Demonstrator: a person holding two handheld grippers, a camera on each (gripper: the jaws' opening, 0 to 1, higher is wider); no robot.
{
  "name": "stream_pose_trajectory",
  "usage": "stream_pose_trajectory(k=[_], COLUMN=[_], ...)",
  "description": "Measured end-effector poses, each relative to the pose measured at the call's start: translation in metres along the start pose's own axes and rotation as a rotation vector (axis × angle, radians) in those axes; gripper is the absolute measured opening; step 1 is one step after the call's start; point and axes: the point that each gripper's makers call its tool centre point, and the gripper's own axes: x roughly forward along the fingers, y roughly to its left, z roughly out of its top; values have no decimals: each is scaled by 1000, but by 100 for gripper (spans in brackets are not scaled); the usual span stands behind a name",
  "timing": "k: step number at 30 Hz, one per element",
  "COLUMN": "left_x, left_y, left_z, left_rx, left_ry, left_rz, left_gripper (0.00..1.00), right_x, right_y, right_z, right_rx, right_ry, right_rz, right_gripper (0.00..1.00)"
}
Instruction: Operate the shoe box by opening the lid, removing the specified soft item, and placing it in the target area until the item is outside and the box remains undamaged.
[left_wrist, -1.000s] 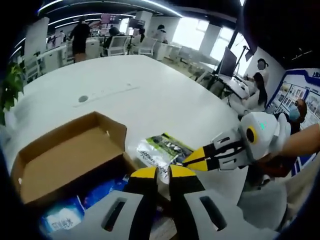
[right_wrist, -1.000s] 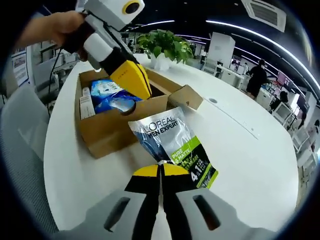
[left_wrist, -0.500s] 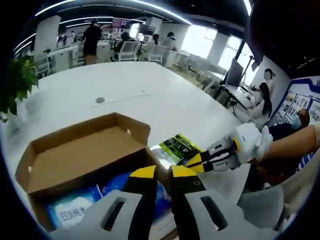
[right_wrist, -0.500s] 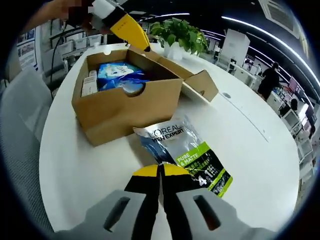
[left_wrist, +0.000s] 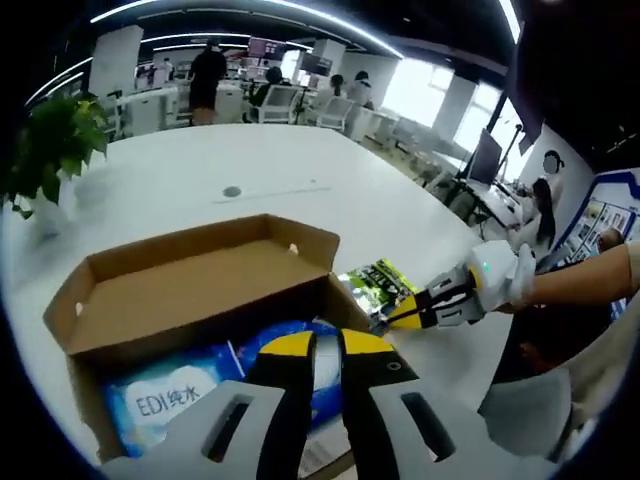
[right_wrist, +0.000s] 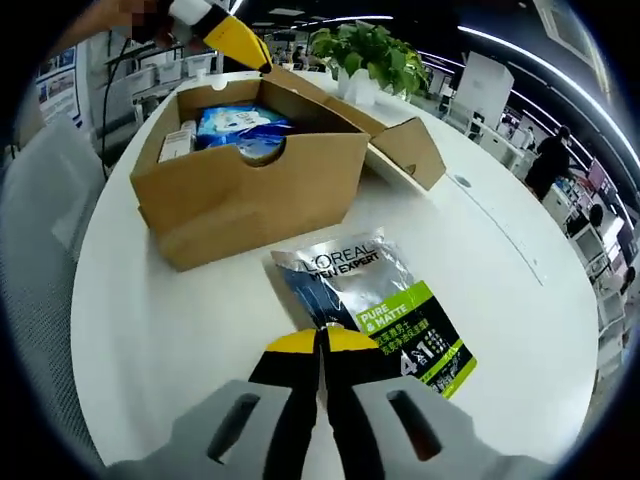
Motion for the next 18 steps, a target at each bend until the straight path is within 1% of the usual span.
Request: stream_pose_trajectory(k=[6, 11, 14, 18], left_x=[-12, -24, -30, -39], left_y=[16, 29, 37, 45], left_z=[-7, -12, -15, -18], left_rx=[-6, -9, -10, 0], left_ry=[1, -2, -3, -6], left_rz=[34, 67, 87, 115], left_gripper=[6, 7, 8, 9], right_x=[-1, -4, -8, -16], right_y=[-1, 1, 4, 5], right_z=[-4, -5, -3, 6], right_rx=[-32, -46, -47, -53], right_ry=[19, 27, 19, 1], right_rz=[6, 10, 13, -4], right_gripper=[0, 2, 5, 5])
